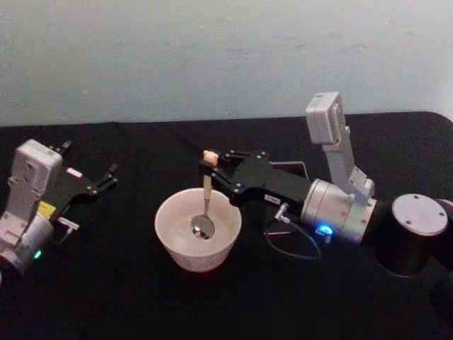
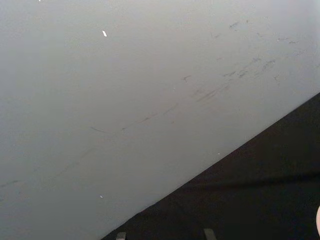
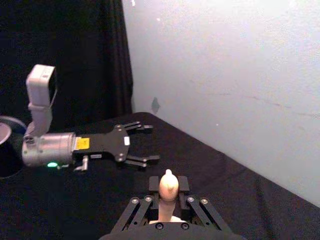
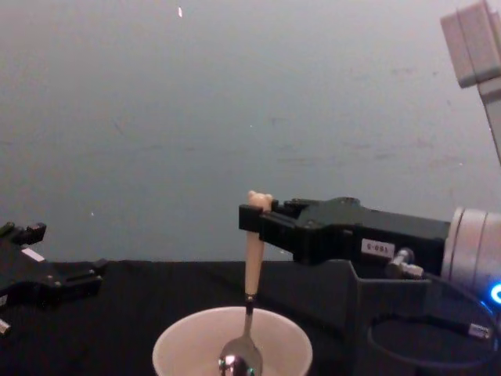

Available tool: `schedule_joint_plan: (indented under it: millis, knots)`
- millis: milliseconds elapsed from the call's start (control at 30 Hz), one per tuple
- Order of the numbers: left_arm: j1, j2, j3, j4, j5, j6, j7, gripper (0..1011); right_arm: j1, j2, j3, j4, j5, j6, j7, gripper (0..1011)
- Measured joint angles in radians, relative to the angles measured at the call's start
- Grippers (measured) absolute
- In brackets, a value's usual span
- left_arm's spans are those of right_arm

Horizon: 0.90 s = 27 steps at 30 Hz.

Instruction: Pick up the stirring spoon with one hand, stir inside the cup, then place it back in its original position.

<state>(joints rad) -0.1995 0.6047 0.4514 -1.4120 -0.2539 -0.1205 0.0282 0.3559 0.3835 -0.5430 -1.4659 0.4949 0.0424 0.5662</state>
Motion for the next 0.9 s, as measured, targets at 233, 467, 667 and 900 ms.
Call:
schedule_joint_plan:
  millis: [233,467,667,900]
  knots:
    - [0.000,0.000,0.000,0.000,0.000,0.000,0.000,1001,-0.004,-0.008,0.025,0.003,0.029,0.005,-0.033,214]
    - [0.000,0.000,0.000,0.000,0.000,0.000,0.000,1001,-0.017,-0.007,0.075,-0.017,0.066,0.005,-0.076,214]
    - [0.000,0.000,0.000,0.000,0.000,0.000,0.000,1001,-0.037,0.004,0.135,-0.055,0.111,0.002,-0.114,214]
    - [0.000,0.000,0.000,0.000,0.000,0.000,0.000,1001,-0.075,0.025,0.202,-0.114,0.166,-0.009,-0.148,214]
